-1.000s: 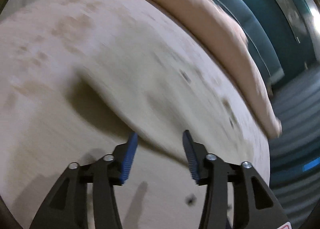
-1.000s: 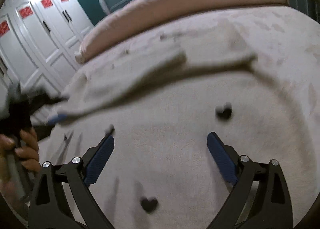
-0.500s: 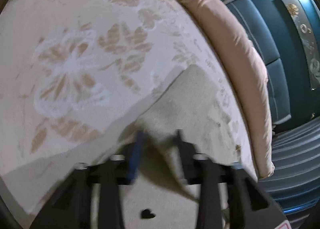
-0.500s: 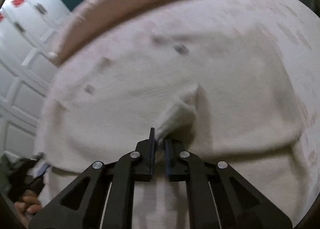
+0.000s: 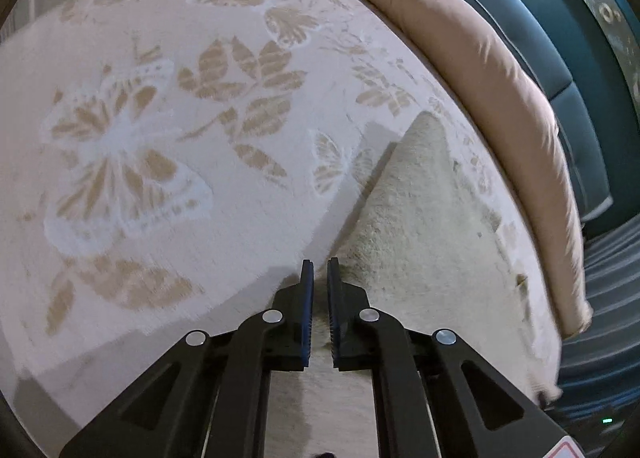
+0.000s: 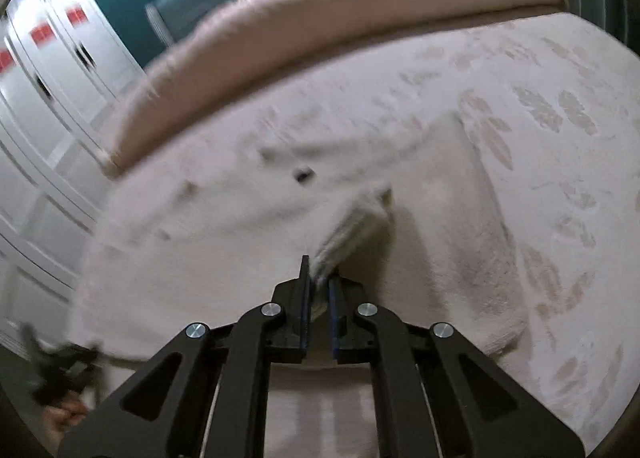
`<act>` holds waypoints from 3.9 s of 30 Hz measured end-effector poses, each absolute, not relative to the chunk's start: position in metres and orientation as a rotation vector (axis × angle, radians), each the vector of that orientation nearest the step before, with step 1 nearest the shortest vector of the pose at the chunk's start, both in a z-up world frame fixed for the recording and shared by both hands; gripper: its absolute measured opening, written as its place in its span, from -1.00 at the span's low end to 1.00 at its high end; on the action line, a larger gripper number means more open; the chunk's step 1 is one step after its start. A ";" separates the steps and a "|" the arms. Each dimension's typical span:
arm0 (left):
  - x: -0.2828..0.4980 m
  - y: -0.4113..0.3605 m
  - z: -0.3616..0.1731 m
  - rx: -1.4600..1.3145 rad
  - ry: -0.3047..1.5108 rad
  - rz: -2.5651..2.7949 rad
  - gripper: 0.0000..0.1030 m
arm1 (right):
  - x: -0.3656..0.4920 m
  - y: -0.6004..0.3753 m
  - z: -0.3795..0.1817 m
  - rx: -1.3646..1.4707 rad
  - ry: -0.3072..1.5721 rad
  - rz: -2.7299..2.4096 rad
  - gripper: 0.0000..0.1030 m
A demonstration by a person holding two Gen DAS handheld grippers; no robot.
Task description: Fold small clothes
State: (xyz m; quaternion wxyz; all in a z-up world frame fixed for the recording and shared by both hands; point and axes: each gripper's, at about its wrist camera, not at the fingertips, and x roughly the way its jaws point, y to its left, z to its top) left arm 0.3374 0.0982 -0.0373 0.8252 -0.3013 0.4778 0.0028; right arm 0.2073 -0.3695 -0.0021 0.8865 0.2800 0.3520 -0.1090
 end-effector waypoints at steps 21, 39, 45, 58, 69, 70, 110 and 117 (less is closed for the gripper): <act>0.349 0.091 -0.031 -0.745 1.026 -0.040 -0.83 | 0.211 -0.372 -0.006 0.672 0.757 -0.189 -1.00; 0.337 0.086 -0.052 -0.524 0.888 -0.068 -0.72 | 0.321 -0.192 0.020 0.341 0.849 0.114 -0.94; 0.333 0.086 -0.055 -0.525 0.854 -0.082 -0.72 | 0.403 -0.101 -0.018 0.268 0.984 0.229 -0.93; 0.331 0.088 -0.061 -0.552 0.812 -0.105 -0.72 | 0.281 -0.380 -0.024 0.489 0.861 -0.331 -0.70; 0.331 0.083 -0.059 -0.516 0.814 -0.082 -0.72 | 0.244 -0.368 -0.043 0.481 0.911 -0.248 -0.15; 0.331 0.083 -0.059 -0.512 0.815 -0.080 -0.72 | 0.243 -0.362 -0.038 0.466 0.893 -0.261 -0.74; 0.102 0.144 -0.022 -0.314 1.125 -0.102 0.65 | -0.096 -0.332 -0.053 0.853 0.913 -0.280 0.45; 0.111 0.117 -0.024 -0.298 1.154 -0.158 0.67 | -0.069 -0.306 -0.051 0.827 0.875 -0.235 0.47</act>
